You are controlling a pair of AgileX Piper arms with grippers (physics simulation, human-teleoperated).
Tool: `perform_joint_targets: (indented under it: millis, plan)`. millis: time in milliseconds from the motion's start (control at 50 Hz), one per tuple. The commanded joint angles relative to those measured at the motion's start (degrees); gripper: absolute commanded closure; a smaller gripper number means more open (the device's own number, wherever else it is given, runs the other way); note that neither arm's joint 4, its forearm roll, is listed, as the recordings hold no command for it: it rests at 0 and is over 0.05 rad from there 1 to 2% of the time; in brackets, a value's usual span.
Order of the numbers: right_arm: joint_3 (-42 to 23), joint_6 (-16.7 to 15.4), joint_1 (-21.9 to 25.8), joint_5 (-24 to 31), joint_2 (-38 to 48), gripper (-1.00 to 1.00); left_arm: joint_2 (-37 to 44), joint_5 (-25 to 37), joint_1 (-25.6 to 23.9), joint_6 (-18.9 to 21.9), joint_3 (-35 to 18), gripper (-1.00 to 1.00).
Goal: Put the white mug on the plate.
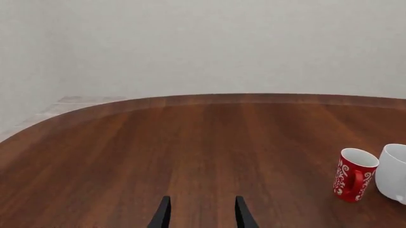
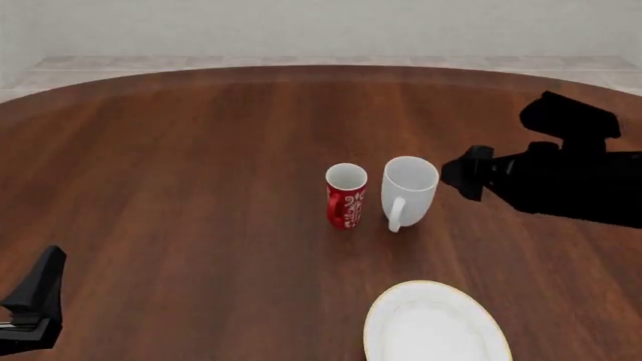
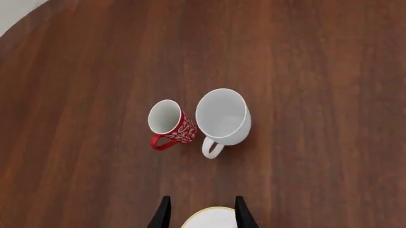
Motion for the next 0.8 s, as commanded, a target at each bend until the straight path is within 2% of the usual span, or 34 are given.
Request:
perform_joint_targets:
  millis: [20,120,580,800]
  plan:
    - [-3.83,1.55,0.28,1.88,5.2,-1.0,0.11,-0.03,-0.09,-0.01,-0.07,-1.0]
    - [-4.5,2.34,0.03,1.48,7.7,-1.0,-0.04,0.0,-0.08,-0.02,0.06,-1.0]
    - [-6.04,2.05,-1.84,-2.94,15.68,-1.0,-0.05,0.27,-0.08,0.02,-0.26,-1.0]
    - [-5.23,3.2,-1.44,-5.22,18.54,-1.0,-0.08,0.36,-0.07,0.03,-0.32,-1.0]
